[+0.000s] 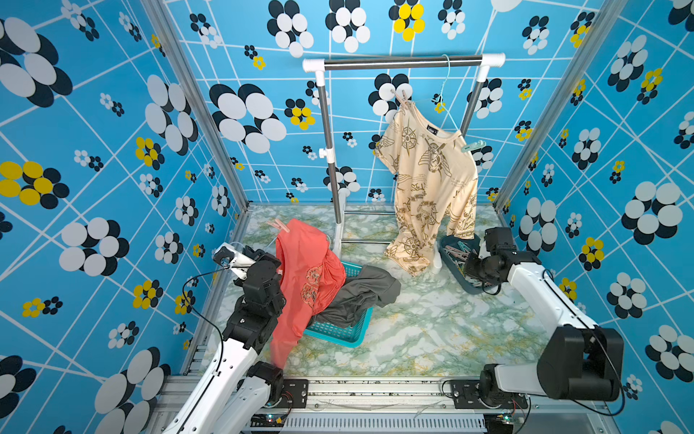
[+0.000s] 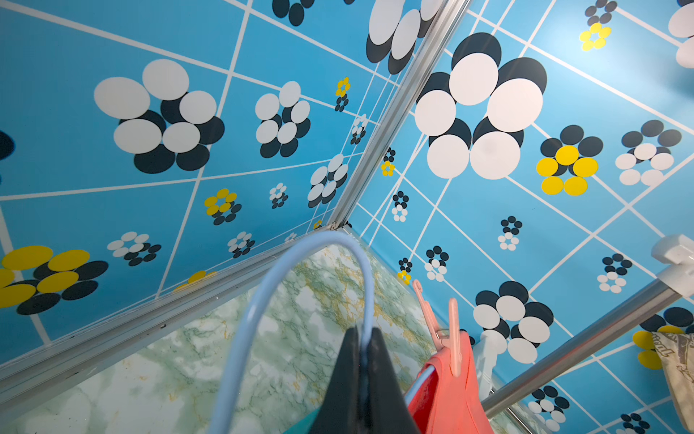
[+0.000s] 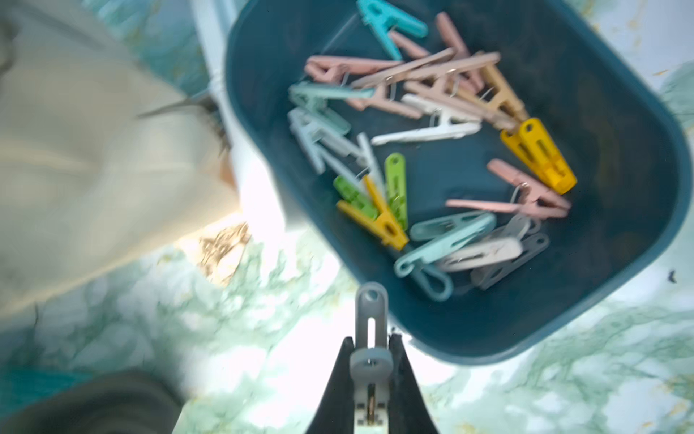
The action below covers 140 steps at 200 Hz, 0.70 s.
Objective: Use clothespins to secure the t-shirt on both sides of the hanger
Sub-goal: Pick up the clothespin from the storage box, then place the clothespin at the center of the board.
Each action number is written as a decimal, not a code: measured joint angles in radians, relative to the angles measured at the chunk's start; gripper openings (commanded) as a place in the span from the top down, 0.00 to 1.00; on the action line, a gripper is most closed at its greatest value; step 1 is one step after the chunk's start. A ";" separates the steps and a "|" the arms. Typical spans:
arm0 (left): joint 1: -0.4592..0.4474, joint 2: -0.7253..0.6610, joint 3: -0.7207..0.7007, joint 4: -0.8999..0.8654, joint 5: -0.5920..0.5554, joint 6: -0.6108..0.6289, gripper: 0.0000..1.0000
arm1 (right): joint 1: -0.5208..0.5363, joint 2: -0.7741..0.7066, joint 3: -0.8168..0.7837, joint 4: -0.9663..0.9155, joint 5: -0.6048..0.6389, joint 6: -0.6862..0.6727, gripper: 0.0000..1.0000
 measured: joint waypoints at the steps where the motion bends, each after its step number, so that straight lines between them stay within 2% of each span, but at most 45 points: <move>1: 0.000 0.000 0.000 0.000 0.000 0.000 1.00 | 0.010 -0.008 -0.005 -0.002 0.001 0.000 1.00; 28: 0.000 0.000 0.000 0.006 0.000 0.003 1.00 | 0.217 -0.084 -0.097 -0.012 0.014 0.052 1.00; 52: 0.000 0.000 0.000 0.010 0.000 0.007 1.00 | 0.377 -0.051 -0.173 0.019 -0.006 0.116 1.00; 72: 0.000 0.000 0.000 0.010 0.000 0.007 1.00 | 0.467 0.002 -0.225 0.093 -0.048 0.161 0.99; 108: 0.000 0.003 -0.006 0.017 -0.001 0.014 1.00 | 0.496 0.061 -0.317 0.220 -0.101 0.223 0.81; 140: 0.000 0.007 -0.006 0.017 -0.001 0.014 1.00 | 0.493 0.044 -0.362 0.224 -0.082 0.257 0.63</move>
